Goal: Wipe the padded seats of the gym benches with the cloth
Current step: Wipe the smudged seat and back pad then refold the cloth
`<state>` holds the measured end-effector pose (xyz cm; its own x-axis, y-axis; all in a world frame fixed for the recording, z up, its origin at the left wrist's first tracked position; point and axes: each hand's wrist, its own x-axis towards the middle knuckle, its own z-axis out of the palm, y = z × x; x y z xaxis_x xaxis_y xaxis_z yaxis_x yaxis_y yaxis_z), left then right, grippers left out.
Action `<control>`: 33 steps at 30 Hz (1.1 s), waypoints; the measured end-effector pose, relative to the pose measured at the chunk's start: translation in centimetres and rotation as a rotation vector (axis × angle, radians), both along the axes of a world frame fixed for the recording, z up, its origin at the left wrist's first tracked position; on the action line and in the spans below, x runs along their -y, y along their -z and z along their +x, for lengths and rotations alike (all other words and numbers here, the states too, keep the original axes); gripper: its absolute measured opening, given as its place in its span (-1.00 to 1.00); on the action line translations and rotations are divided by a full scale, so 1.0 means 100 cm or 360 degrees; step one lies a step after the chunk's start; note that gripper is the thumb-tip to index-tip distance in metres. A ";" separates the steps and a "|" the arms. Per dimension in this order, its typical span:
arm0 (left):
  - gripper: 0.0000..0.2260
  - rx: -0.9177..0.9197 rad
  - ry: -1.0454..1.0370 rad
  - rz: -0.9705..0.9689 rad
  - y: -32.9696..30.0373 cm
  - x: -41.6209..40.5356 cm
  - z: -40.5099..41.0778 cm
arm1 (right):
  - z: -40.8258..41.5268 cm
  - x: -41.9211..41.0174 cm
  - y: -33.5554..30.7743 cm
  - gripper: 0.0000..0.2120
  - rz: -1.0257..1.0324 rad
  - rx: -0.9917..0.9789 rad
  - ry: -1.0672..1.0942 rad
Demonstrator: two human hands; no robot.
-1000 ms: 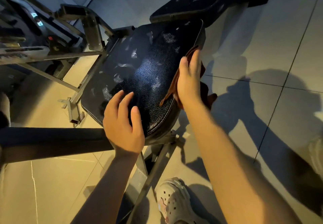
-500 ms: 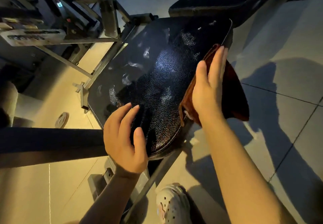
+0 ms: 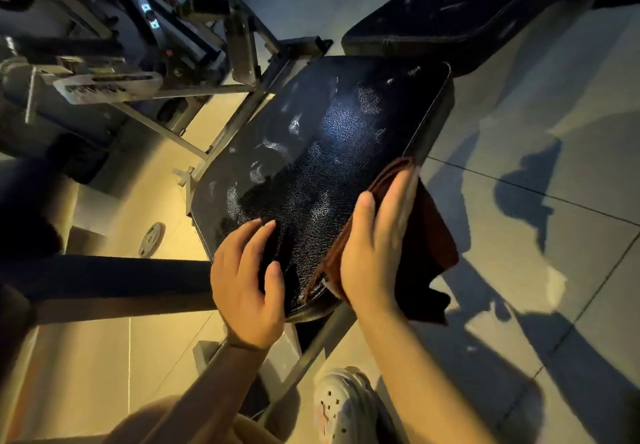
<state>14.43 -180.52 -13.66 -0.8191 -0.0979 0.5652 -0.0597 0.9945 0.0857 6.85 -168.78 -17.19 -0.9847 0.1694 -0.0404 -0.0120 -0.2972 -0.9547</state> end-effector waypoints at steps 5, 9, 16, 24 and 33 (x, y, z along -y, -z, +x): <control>-0.50 0.0025 0.0008 -0.0008 -0.002 0.000 0.000 | 0.007 0.003 -0.005 -0.32 -0.0039 0.0062 0.0006; -0.53 0.0013 0.0022 0.0009 0.000 0.002 0.000 | -0.061 -0.016 0.002 -0.35 -0.0052 0.0154 0.0038; -0.51 -0.0068 0.0044 0.0010 0.003 0.004 0.000 | -0.146 -0.044 0.009 -0.38 0.0085 0.0166 0.0026; -0.58 -0.0169 -0.0051 0.0011 0.002 0.001 -0.001 | -0.039 -0.022 -0.006 -0.45 0.1051 -0.0333 -0.0145; -0.59 -0.0321 -0.0089 0.0120 0.005 0.003 -0.003 | 0.041 -0.002 -0.024 -0.46 0.1900 -0.0878 -0.0702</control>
<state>14.17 -180.81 -14.13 -0.6824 -0.1880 0.7064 -0.0885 0.9805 0.1755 10.97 -168.54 -14.80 -0.8063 -0.5006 0.3150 -0.5867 0.6092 -0.5336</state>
